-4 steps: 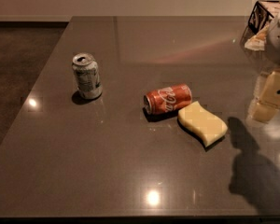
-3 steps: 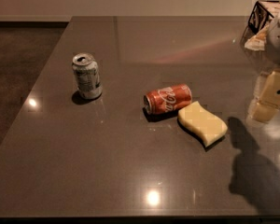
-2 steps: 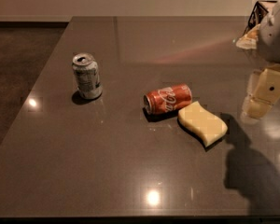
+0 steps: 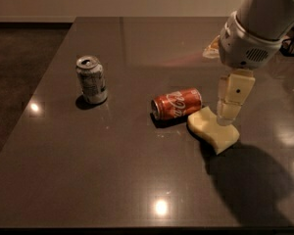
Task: Pick coke can
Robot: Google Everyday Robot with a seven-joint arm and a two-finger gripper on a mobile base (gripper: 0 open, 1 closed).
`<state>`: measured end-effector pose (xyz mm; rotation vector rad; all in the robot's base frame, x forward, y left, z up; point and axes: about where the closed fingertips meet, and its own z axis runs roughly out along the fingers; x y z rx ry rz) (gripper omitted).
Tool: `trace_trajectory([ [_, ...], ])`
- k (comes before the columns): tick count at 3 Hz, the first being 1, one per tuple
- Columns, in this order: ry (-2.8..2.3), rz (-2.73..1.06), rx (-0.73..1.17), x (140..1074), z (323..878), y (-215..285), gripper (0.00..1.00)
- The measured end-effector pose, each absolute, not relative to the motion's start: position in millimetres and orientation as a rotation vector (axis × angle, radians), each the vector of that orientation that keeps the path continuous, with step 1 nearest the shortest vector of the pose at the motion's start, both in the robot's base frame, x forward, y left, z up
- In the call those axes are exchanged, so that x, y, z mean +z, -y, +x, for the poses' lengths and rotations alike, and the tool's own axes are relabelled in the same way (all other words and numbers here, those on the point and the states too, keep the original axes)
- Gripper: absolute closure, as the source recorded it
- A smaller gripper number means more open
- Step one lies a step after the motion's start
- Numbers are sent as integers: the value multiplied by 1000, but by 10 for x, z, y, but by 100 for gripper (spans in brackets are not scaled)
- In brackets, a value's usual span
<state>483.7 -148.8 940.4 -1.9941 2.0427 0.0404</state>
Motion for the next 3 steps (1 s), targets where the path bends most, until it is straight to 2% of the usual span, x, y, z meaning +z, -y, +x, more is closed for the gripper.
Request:
trace_trajectory([
  [3,-1911,-2267,132,8811,5060,563,0],
])
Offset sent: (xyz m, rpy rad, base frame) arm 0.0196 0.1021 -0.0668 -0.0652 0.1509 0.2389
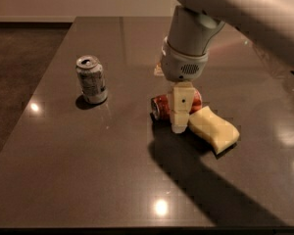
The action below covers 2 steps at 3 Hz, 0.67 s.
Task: Pick coke can
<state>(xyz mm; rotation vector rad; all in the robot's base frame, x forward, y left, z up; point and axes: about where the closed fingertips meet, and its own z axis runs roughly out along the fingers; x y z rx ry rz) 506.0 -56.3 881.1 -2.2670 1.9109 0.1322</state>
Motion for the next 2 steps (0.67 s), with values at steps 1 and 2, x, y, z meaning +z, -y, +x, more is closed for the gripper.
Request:
trace_trajectory([
  [1,-1885,-2310,110,8632,5107,437,0],
  [2,-1874,-2343,84,8473,5140,379,0],
])
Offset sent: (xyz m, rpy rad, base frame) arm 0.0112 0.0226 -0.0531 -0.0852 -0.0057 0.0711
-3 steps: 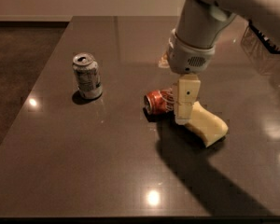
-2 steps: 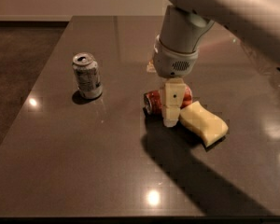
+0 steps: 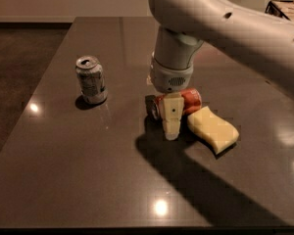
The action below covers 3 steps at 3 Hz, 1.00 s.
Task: Pick coke can
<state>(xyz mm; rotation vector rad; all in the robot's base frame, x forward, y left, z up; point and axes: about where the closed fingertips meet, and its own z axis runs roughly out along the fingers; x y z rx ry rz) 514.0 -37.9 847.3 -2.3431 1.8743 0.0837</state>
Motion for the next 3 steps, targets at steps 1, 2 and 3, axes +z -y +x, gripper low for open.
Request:
trace_trajectory([
  [1,-1886,-2340,58,8405,5217,413,17],
  [2,-1910,-2314,38,8438,5299,488,38],
  [3,-1939,-2281,21,8529,5373,561,64],
])
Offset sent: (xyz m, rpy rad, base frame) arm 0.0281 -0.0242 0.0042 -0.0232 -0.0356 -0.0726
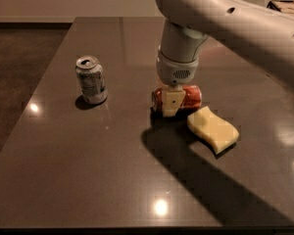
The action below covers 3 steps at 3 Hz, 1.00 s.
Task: Pick coke can
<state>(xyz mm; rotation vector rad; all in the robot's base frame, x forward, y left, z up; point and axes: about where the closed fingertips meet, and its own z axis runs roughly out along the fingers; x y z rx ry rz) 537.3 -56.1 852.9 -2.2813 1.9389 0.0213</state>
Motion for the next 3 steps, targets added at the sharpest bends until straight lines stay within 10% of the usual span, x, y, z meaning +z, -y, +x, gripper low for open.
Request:
trace_trajectory([
  [2,-1823,-2280,102,9220,5257,245,100],
  [3,-1692,-2309,164,9590,5131,-22,100],
])
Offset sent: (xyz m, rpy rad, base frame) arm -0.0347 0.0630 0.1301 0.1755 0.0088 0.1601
